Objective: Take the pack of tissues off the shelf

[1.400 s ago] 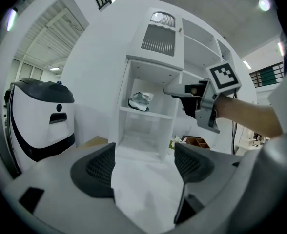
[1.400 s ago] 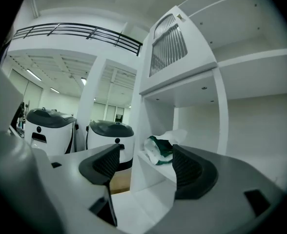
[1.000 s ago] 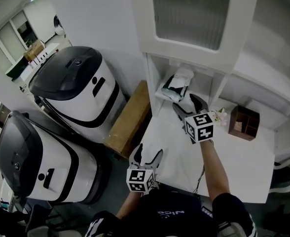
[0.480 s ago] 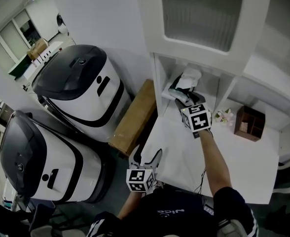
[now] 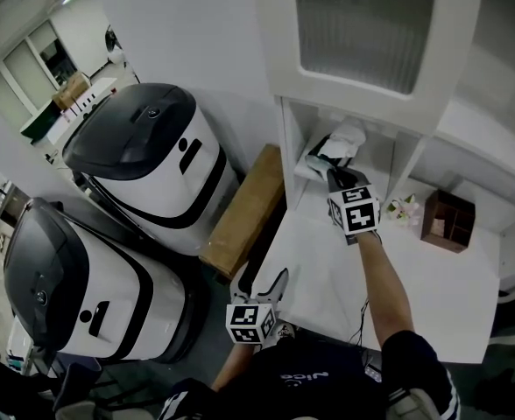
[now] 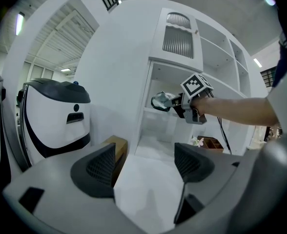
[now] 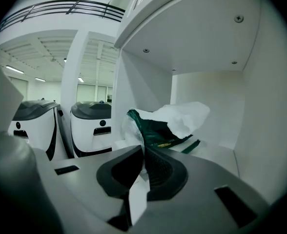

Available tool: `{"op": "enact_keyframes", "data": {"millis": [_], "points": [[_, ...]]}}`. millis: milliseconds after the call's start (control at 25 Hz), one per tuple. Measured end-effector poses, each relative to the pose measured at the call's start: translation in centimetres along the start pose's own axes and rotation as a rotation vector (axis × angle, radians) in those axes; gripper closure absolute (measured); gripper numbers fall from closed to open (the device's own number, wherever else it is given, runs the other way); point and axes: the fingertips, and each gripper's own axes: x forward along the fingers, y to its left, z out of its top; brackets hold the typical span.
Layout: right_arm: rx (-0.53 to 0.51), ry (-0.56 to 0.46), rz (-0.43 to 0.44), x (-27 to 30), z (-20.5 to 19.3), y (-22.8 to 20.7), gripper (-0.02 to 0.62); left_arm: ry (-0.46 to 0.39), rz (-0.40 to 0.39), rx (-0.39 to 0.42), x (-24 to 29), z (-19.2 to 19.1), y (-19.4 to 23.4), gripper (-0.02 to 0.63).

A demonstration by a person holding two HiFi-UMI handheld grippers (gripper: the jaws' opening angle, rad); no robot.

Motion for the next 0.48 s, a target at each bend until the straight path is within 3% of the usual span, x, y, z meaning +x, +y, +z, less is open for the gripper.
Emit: {"op": "enact_keyframes", "data": {"millis": [480], "points": [[-0.115, -0.173, -0.068, -3.2, 3.9, -0.3, 0.583, 0.003, 0.011, -0.005, -0.4, -0.3, 0.0, 0.229]]}}
